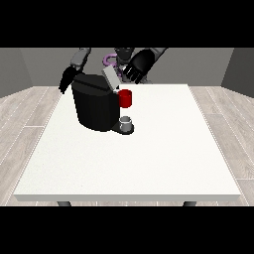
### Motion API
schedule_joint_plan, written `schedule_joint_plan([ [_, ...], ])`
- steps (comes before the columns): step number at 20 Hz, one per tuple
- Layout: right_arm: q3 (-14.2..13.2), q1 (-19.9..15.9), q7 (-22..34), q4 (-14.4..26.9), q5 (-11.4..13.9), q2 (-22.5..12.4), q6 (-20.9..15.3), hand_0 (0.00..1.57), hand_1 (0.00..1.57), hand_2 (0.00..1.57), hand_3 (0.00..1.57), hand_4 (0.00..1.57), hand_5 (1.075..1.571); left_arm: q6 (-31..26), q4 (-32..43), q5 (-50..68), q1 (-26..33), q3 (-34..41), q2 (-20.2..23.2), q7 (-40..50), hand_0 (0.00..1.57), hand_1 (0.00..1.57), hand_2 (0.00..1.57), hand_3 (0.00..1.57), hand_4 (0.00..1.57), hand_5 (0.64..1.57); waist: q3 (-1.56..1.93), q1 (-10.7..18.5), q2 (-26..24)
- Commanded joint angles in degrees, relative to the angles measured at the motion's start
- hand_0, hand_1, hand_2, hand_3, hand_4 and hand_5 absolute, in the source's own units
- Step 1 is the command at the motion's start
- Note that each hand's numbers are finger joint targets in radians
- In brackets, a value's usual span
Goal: Insert the coffee pod into the coffee machine and close the lid
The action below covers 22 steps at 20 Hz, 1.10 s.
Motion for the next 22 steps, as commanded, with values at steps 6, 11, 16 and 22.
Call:
schedule_joint_plan([
  [6,0.0,-2.1,0.9,-0.7,1.5,-0.6,-1.4,0.00,0.00,0.00,0.00,0.00,1.571,0.6,2.2,-1.3,-2.8,0.1,2.0,-1.7,1.21,1.21,1.28,1.24,0.47,1.571,0.00,-1.4,4.1],
  [11,-1.0,-4.0,1.3,-0.8,0.0,-0.1,-1.2,0.00,0.00,0.00,0.00,0.22,1.571,1.9,3.0,-1.4,-2.4,-0.1,0.2,-2.3,1.20,1.20,1.26,1.23,0.46,1.571,0.01,-1.1,5.2],
  [16,-0.9,-1.9,0.5,0.9,1.0,0.3,-2.2,0.00,0.00,0.00,0.00,0.04,1.571,-0.1,3.0,-1.7,-2.7,-1.0,-0.6,-1.8,1.24,1.24,1.28,1.23,0.42,1.571,0.02,0.3,3.0],
  [22,1.1,0.4,-2.1,-0.7,1.7,2.1,-2.7,0.00,0.00,0.00,0.00,0.00,1.571,1.9,4.5,-1.8,-2.9,0.3,0.7,-2.8,1.20,1.20,1.25,1.20,0.42,1.571,0.01,-1.7,4.8],
])
